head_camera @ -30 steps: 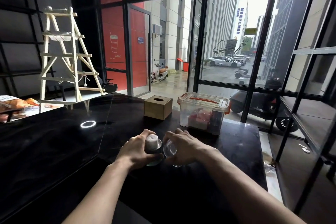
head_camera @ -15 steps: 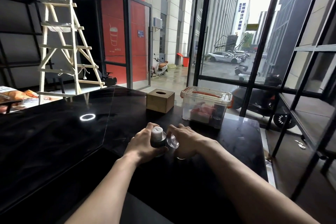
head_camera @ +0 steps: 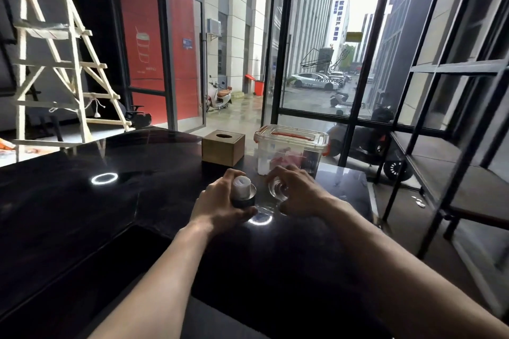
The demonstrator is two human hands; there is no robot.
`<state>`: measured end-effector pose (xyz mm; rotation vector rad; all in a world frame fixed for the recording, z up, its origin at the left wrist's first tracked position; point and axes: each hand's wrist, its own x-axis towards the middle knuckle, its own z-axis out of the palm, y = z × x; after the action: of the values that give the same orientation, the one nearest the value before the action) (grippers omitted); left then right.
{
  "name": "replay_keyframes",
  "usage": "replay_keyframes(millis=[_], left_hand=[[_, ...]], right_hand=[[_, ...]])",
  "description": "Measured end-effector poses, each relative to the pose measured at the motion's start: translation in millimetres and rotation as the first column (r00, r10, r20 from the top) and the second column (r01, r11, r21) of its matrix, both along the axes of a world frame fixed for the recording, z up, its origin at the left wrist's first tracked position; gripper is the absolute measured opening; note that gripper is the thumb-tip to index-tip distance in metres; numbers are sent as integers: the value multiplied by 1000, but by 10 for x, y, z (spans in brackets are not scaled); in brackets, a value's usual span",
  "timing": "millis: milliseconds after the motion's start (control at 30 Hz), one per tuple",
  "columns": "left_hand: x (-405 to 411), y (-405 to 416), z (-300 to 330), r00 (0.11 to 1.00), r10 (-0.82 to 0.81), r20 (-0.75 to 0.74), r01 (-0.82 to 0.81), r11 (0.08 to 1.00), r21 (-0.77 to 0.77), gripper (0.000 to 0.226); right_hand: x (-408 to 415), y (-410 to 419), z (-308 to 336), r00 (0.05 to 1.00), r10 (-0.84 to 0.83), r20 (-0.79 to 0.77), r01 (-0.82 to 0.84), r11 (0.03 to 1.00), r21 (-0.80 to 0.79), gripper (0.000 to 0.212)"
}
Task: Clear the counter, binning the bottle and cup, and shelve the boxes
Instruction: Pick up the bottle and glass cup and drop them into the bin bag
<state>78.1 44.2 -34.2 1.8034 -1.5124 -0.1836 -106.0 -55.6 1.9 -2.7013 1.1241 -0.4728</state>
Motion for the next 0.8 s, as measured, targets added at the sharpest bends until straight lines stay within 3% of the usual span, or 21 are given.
replay_keyframes(millis=[400, 800], left_hand=[[-1360, -381, 306, 989, -133, 66, 136, 989, -49, 76], [-3270, -688, 251, 992, -111, 62, 115, 991, -71, 75]], right_hand=[[-1688, -141, 215, 964, -257, 72, 260, 965, -29, 72], [-3734, -473, -34, 948, -304, 92, 303, 953, 26, 70]])
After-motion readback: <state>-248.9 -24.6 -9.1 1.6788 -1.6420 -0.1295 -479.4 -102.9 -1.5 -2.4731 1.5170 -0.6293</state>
